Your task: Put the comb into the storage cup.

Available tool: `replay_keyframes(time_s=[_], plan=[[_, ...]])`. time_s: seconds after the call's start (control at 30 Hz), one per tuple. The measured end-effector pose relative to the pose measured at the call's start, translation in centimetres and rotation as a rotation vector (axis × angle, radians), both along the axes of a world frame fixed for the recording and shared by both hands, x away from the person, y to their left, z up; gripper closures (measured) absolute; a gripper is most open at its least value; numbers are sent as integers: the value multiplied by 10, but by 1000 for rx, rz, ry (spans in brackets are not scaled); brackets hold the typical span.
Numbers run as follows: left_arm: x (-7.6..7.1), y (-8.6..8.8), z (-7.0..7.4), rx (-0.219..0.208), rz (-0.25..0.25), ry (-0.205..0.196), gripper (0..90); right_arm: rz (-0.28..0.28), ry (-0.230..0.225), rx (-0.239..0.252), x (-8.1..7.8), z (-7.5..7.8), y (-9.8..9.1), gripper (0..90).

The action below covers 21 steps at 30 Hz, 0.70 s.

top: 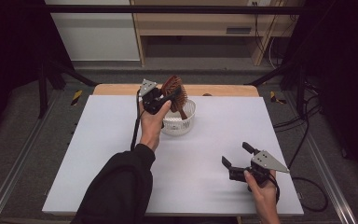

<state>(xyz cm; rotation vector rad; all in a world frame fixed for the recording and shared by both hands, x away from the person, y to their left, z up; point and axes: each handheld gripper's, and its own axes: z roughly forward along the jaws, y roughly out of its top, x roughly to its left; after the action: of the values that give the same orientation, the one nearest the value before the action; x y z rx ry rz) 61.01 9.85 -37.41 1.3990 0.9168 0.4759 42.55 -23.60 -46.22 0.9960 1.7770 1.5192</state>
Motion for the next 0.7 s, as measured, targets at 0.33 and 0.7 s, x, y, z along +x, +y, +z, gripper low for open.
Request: replay_keyframes(time_s=[0.33,0.7], plan=[[-1,5,0,19,-8,-1,489,3,1,-3,0,0,0,33],[-2,22,-5,32,-8,17,462,7,0,-8,1,-1,2,32]])
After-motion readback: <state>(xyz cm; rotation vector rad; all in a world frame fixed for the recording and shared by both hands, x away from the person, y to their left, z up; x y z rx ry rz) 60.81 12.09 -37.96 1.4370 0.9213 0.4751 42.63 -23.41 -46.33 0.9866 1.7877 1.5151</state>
